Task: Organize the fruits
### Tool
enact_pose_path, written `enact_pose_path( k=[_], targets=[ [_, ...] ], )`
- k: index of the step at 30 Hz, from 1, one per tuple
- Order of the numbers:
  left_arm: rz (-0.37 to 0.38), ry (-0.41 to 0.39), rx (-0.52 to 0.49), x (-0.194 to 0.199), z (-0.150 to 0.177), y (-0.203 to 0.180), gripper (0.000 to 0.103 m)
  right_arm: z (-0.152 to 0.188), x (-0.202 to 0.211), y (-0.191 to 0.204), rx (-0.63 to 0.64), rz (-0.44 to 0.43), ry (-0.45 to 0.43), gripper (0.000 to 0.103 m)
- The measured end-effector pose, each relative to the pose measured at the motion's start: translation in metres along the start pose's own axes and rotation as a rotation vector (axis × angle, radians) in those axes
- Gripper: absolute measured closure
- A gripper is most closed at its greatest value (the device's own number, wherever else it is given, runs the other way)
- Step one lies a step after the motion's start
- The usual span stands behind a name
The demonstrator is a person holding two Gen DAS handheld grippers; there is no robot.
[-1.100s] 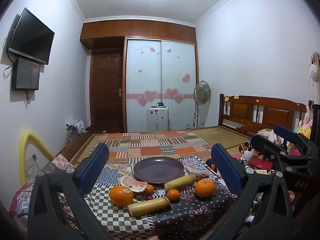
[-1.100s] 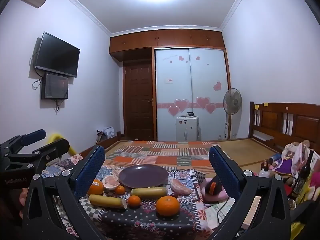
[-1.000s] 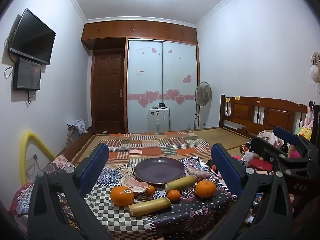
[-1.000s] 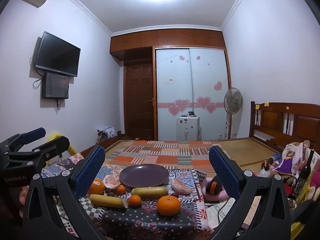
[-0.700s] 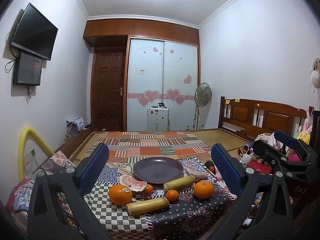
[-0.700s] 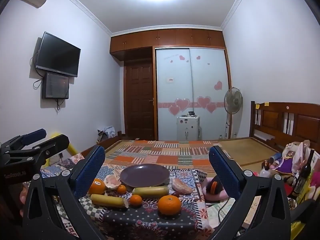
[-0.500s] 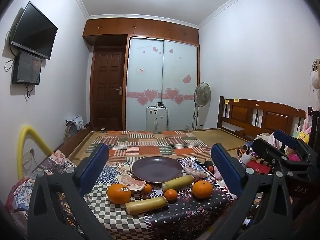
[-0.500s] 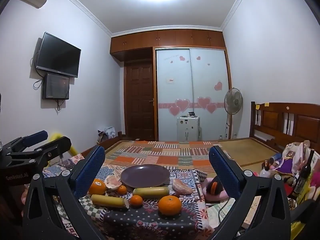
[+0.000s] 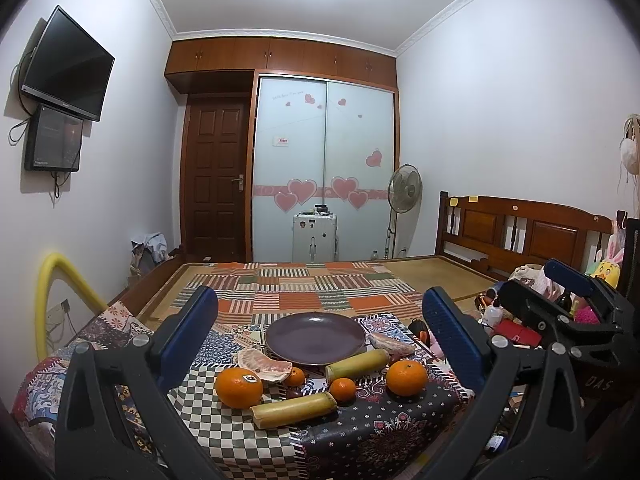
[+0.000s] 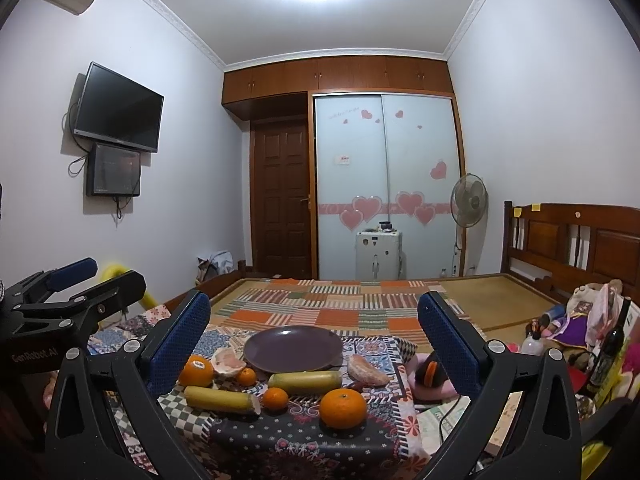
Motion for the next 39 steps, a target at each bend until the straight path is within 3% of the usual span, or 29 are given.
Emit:
enact_pose_path(
  k=[39],
  targets=[
    [-0.005,-0.006,-0.010,-0.0009,0.0025,-0.0038,0.000,-0.0019,0.0026,-0.0039,-0.008,0.004,-0.021,0.000]
  ],
)
Point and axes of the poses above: each gripper's, at about its wrist camera, not at the fingertips, and x roughly against the way its jaws point, y to its left, z to its underside, the point moved 3 cm from there along -x, roughly the way its jaws point, and after that the axes turned 6 degrees about x, right-handed, at the moved point
